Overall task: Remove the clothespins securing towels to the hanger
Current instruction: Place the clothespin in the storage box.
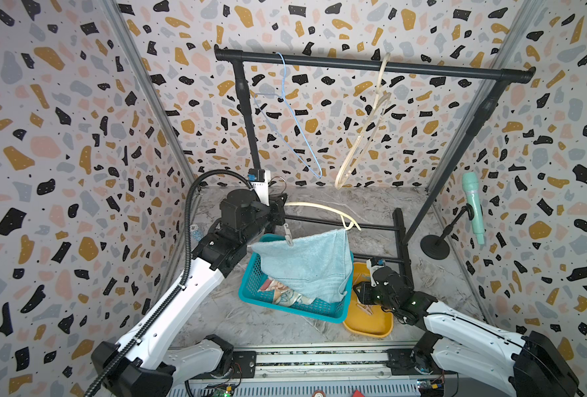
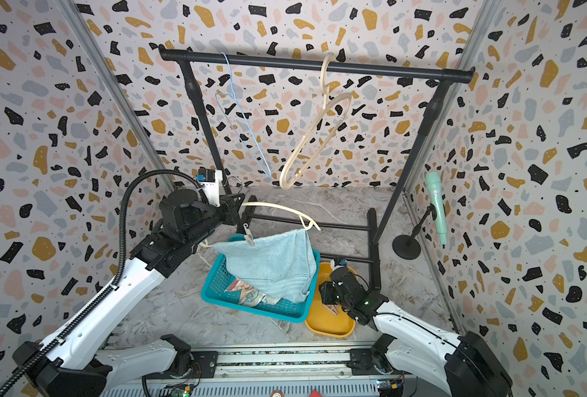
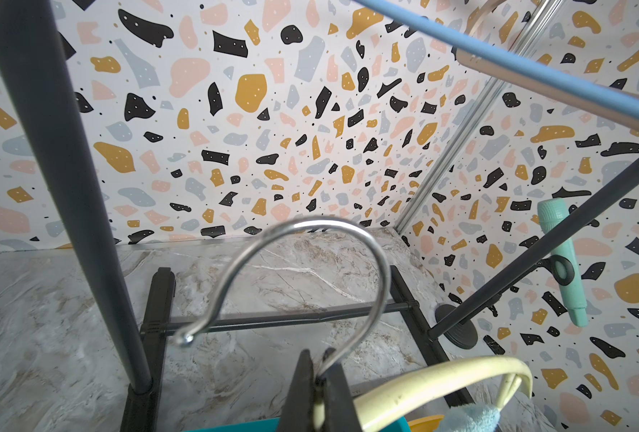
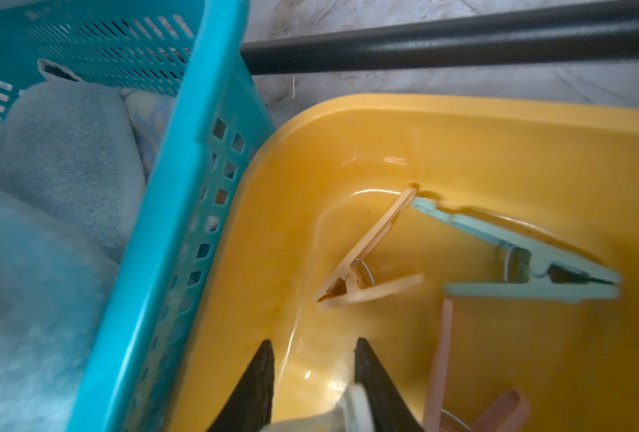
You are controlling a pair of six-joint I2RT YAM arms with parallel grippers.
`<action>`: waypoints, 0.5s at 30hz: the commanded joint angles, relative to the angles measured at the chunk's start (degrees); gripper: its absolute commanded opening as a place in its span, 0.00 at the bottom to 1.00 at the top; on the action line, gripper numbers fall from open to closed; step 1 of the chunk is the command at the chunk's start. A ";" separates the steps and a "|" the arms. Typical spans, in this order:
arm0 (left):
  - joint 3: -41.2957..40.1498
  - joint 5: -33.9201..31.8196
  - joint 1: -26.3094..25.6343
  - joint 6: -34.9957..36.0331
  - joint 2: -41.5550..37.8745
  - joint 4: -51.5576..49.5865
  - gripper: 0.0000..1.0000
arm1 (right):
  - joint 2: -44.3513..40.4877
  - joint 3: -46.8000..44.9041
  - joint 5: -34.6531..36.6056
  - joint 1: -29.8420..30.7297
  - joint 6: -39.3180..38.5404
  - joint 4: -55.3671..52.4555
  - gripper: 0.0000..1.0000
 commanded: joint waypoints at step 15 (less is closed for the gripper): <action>0.05 0.04 -0.22 -0.66 -2.05 5.16 0.00 | -1.44 5.73 4.04 0.54 -2.70 -4.17 0.47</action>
